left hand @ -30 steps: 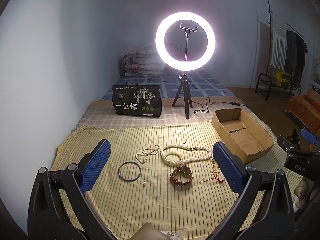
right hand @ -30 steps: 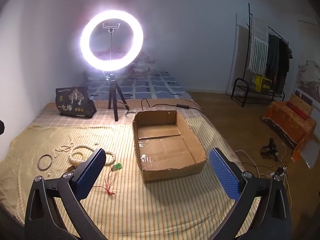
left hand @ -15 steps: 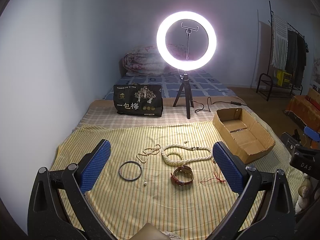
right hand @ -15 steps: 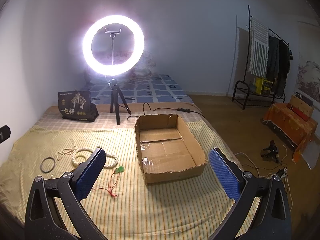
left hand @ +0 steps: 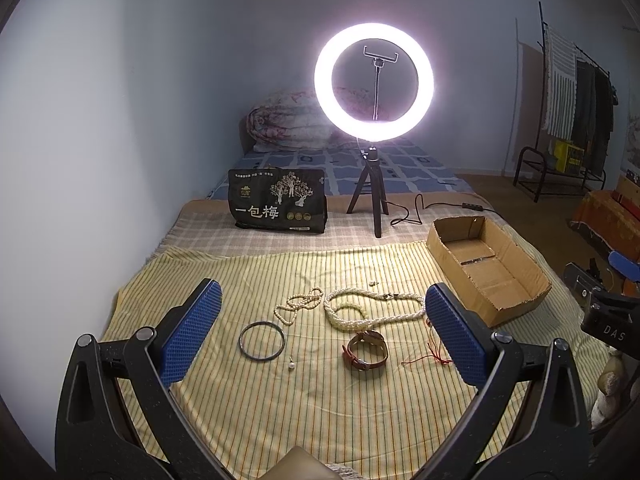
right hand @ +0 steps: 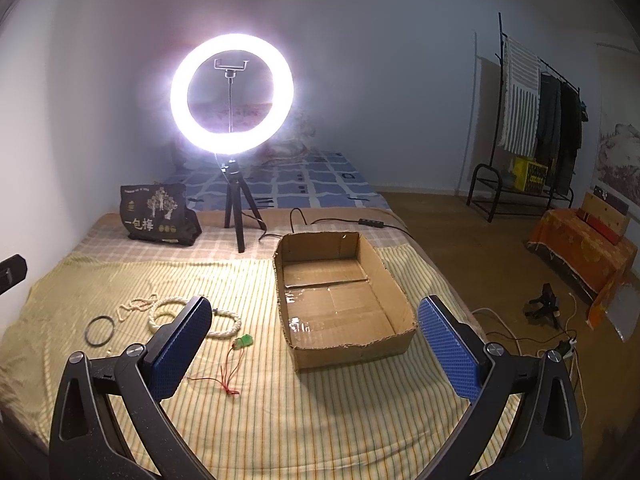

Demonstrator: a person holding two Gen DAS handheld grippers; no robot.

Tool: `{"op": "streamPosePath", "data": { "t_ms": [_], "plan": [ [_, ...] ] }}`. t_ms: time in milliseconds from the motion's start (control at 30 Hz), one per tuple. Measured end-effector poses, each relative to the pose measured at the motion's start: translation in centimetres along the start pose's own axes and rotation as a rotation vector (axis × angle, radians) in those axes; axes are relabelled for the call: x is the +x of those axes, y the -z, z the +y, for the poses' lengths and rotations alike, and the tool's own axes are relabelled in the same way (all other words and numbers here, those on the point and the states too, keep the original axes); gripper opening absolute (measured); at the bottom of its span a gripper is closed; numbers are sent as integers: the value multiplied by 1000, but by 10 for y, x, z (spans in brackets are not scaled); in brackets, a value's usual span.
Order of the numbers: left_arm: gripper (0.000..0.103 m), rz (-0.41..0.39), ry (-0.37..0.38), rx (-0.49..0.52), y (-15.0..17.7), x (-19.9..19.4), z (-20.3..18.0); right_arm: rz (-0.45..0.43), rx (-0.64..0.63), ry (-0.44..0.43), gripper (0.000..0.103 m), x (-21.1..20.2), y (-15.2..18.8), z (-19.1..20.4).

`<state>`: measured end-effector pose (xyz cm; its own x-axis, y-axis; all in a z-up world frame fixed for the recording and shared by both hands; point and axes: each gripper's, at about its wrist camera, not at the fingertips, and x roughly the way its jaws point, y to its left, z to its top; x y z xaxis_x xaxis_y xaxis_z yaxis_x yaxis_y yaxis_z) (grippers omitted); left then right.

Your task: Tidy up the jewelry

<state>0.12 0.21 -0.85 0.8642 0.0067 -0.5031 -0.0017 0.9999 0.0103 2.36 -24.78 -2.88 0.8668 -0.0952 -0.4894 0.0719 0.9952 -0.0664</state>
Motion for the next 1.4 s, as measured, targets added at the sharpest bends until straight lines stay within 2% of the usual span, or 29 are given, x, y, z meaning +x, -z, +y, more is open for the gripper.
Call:
{"op": "streamPosePath", "data": {
  "t_ms": [1400],
  "plan": [
    [103,0,-3,-3,3,-3,0,-4,-7,-6,102,-1,1,3]
  ]
}}
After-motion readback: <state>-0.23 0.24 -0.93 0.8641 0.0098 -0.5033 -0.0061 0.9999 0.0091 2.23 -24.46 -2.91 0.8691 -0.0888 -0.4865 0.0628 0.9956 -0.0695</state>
